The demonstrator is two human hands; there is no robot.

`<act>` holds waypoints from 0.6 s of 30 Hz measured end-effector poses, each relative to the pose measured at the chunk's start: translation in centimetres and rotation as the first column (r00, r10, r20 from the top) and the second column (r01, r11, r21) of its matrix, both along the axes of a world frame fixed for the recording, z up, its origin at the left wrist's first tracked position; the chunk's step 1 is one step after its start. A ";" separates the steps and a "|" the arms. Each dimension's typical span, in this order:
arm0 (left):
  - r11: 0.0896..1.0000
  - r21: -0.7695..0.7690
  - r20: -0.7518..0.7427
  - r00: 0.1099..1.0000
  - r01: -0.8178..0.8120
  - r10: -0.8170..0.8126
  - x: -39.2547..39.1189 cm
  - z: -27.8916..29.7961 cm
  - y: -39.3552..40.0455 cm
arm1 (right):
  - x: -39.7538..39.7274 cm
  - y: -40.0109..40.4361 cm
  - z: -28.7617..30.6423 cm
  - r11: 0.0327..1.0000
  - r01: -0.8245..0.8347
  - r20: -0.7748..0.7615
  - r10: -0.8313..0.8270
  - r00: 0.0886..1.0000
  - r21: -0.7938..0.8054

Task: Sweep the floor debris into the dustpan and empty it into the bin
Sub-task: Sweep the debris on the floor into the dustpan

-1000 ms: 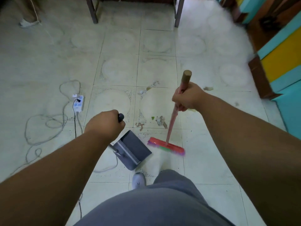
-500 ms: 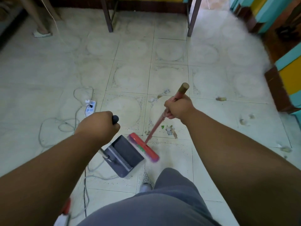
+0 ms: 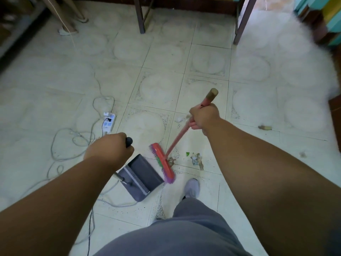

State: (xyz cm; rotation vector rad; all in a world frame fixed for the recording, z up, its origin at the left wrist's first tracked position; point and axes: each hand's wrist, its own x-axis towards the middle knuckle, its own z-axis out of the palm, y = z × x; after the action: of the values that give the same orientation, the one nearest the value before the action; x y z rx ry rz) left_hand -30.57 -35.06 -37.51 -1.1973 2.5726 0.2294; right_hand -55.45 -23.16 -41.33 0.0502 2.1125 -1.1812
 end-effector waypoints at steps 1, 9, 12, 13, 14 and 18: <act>1.000 -0.002 0.003 1.000 -0.003 0.003 -1.0 0.0 -0.1 | -1.7 0.4 0.0 0.999 0.039 0.003 -0.039 0.999 0.012; 0.998 0.040 0.022 0.999 0.039 -0.040 -11.2 -0.5 1.4 | -13.4 5.3 1.0 0.976 0.206 0.015 -0.208 0.978 0.069; 0.996 0.059 0.004 0.998 0.061 -0.061 -14.8 -0.2 2.1 | -16.3 7.8 1.2 0.968 0.239 -0.042 -0.236 0.971 0.080; 0.995 0.066 -0.004 0.997 0.074 -0.074 -15.9 -0.1 2.3 | -16.9 8.5 1.3 0.965 0.248 -0.055 -0.245 0.968 0.078; 0.993 0.071 -0.011 0.996 0.091 -0.091 -16.9 0.1 2.4 | -17.4 9.0 1.3 0.964 0.254 -0.063 -0.250 0.966 0.075; 0.987 0.045 -0.047 0.987 0.153 -0.151 -20.4 0.7 2.3 | -18.5 9.6 1.2 0.970 0.237 -0.122 -0.229 0.966 0.048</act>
State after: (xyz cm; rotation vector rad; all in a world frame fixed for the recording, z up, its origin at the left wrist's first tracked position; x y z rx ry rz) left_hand -51.00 -32.71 -36.85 -0.9837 2.6645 0.2854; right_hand -73.96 -13.52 -40.12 0.2716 2.2936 -1.2806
